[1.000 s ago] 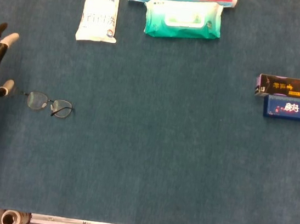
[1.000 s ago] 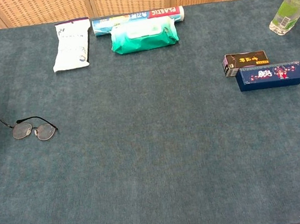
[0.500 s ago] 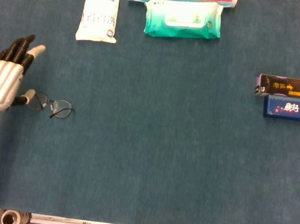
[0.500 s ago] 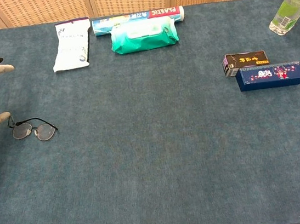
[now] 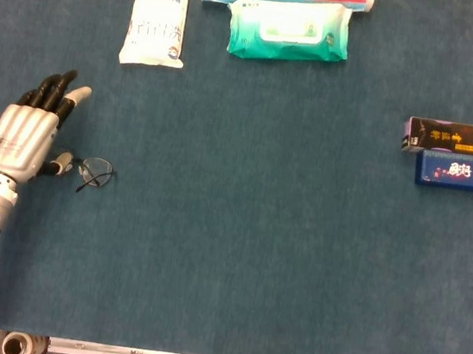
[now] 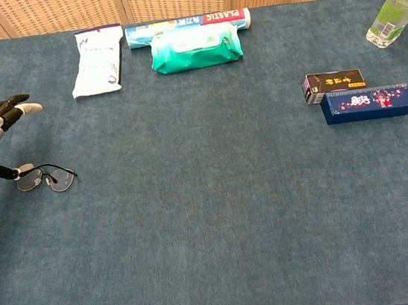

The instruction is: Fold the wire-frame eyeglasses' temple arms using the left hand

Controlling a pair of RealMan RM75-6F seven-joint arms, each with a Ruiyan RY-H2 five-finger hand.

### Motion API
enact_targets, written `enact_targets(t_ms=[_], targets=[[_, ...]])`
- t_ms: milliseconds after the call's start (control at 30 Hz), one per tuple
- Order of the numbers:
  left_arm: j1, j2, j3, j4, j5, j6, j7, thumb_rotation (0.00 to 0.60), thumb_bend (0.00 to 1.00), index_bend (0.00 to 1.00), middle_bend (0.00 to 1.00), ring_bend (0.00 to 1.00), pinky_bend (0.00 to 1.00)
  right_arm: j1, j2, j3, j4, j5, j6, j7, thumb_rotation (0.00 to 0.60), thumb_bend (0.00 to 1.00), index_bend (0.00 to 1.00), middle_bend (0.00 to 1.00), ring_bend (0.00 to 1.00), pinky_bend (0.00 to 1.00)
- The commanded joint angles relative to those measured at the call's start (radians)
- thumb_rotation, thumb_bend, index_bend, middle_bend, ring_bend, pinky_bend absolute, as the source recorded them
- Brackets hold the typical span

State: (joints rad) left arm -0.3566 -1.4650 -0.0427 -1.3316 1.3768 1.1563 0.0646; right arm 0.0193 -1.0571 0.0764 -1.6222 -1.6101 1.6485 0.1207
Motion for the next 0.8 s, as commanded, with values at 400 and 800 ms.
enact_targets(t_ms=[400,800], targets=[[-0.010,-0.049,0.006,0.064,-0.012,-0.034,0.011,0.600,0.23,0.11,0.00,0.01,0.19,-0.001,0.005,0.002,-0.002,0.001,0.002,0.010,0.600,0.36,0.52,0.43,0.26,0.39],[0.045,0.069,-0.014,-0.103,0.005,0.102,0.036,0.600,0.23,0.11,0.00,0.01,0.18,-0.004,0.007,0.001,-0.005,-0.006,0.011,0.013,0.600,0.36,0.52,0.43,0.26,0.39]])
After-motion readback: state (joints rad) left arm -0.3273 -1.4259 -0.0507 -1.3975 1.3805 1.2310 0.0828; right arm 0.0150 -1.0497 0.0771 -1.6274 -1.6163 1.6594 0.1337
